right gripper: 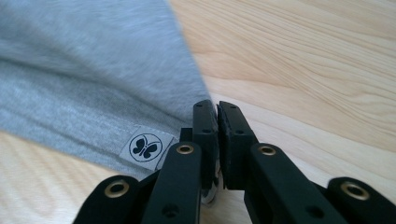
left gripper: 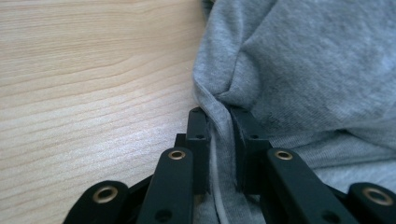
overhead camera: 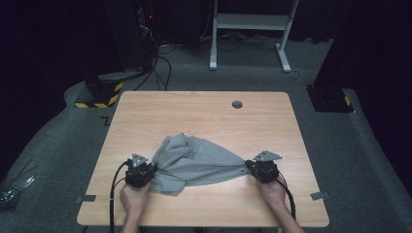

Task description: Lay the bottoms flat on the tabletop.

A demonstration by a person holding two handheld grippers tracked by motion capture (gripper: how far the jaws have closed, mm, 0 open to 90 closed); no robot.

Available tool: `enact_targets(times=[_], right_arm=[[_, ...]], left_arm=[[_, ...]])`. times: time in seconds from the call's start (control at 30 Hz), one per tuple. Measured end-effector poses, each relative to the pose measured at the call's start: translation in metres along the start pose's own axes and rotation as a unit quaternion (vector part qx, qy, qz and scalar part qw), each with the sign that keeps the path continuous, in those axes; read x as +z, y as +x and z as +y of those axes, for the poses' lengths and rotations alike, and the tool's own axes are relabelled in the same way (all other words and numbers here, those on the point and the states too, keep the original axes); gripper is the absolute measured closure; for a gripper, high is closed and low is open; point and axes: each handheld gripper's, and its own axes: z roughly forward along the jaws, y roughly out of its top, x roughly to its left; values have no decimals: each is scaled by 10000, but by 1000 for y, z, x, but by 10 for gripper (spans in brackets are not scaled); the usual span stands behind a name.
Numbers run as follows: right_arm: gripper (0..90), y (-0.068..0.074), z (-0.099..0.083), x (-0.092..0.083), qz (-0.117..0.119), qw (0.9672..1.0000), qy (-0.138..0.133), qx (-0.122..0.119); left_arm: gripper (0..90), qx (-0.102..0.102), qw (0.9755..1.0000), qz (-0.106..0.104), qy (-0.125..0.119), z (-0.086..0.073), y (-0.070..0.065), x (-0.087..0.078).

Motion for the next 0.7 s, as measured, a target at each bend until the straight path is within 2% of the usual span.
enact_targets(times=[0.07, 0.1, 0.13, 0.23, 0.3, 0.37, 0.47, 0.5, 0.57, 0.6, 0.63, 0.7], right_arm=[[864, -3, 0, -1, -18, 10000, 5, 37], [864, -11, -2, -2, -30, 9998, 4, 198], [863, -12, -1, -2, -72, 9997, 37, 216], [840, -7, 1, -4, -135, 9998, 83, 125], [804, 1, 3, -9, -147, 9999, -35, 2], [771, 10, 5, -14, -6, 9999, -146, -42], [728, 27, 10, -17, 209, 9990, -174, -345], [720, 32, 12, -17, 248, 9985, -194, -444], [703, 42, 15, -18, 423, 9976, -274, -474], [703, 42, 15, -18, 423, 9976, -274, -474], [683, 51, 19, -15, 698, 9959, -280, -499], [664, 60, 21, -9, 837, 9944, -175, -627]], left_arm=[[782, 10, 10000, 42, -82, -1, 0, 1], [775, 13, 9999, 86, -100, -1, -2, 2], [764, 77, 9999, 113, -94, -1, -3, 3], [698, 206, 9994, 274, -80, 0, -7, 4], [619, 86, 9996, 265, -87, 0, -4, 4], [540, 57, 9996, 287, -67, 1, -3, 4], [455, -54, 9992, 395, -60, 1, -3, 5], [440, -60, 9991, 425, -45, 1, -3, 5], [422, -58, 9990, 437, -43, 1, -3, 5], [418, -58, 9990, 437, -43, 1, -3, 5], [414, -58, 9990, 432, -37, 1, -3, 5], [410, -56, 9990, 434, -37, 1, -3, 5]])
